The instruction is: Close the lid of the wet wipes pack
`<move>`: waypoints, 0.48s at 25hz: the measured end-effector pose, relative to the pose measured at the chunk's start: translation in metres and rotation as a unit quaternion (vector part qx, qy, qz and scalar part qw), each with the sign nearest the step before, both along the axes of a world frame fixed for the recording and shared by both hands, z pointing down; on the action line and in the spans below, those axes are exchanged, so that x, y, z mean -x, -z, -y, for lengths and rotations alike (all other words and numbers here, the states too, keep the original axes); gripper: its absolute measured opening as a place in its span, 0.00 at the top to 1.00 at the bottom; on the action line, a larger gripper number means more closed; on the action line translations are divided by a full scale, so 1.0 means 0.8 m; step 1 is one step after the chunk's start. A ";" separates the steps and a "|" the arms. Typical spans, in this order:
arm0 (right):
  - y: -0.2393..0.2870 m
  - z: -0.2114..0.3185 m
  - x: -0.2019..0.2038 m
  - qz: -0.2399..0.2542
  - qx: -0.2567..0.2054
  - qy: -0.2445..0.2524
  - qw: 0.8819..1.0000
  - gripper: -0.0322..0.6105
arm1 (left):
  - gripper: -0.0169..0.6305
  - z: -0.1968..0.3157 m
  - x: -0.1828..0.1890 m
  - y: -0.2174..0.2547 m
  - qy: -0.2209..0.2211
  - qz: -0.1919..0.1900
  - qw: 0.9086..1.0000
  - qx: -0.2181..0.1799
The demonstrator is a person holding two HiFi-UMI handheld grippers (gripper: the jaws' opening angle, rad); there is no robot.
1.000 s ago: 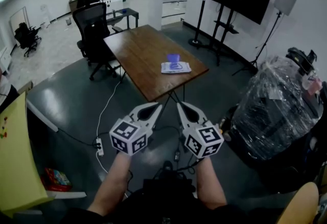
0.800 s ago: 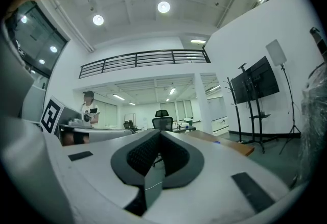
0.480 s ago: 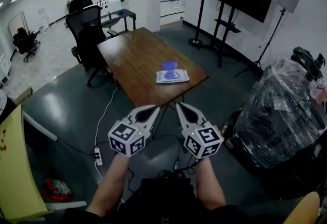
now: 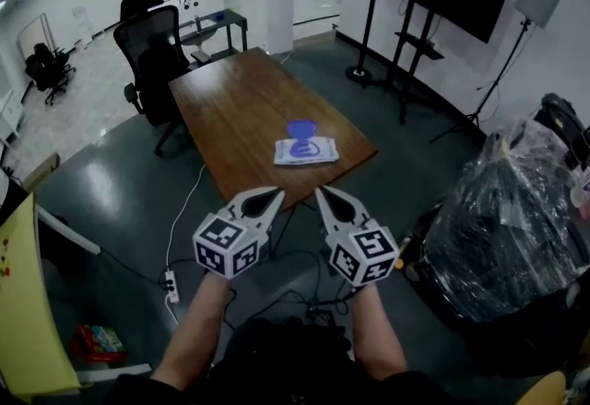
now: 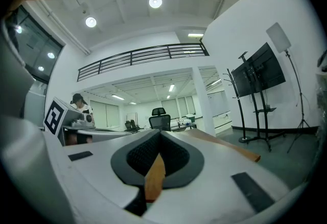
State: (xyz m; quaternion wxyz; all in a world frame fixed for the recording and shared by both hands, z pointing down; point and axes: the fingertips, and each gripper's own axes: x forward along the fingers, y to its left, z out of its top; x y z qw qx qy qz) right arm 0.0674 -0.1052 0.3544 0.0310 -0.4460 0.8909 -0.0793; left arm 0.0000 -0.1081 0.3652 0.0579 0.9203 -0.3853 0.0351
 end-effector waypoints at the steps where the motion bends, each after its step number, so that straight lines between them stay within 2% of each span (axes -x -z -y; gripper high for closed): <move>1: 0.000 0.008 -0.002 -0.001 0.001 0.000 1.000 0.94 | 0.96 0.008 -0.002 0.000 -0.001 0.002 1.000 0.001; 12: -0.036 0.133 -0.009 -0.020 0.029 -0.027 0.999 0.94 | 0.96 0.138 -0.003 -0.039 -0.018 0.014 0.999 0.024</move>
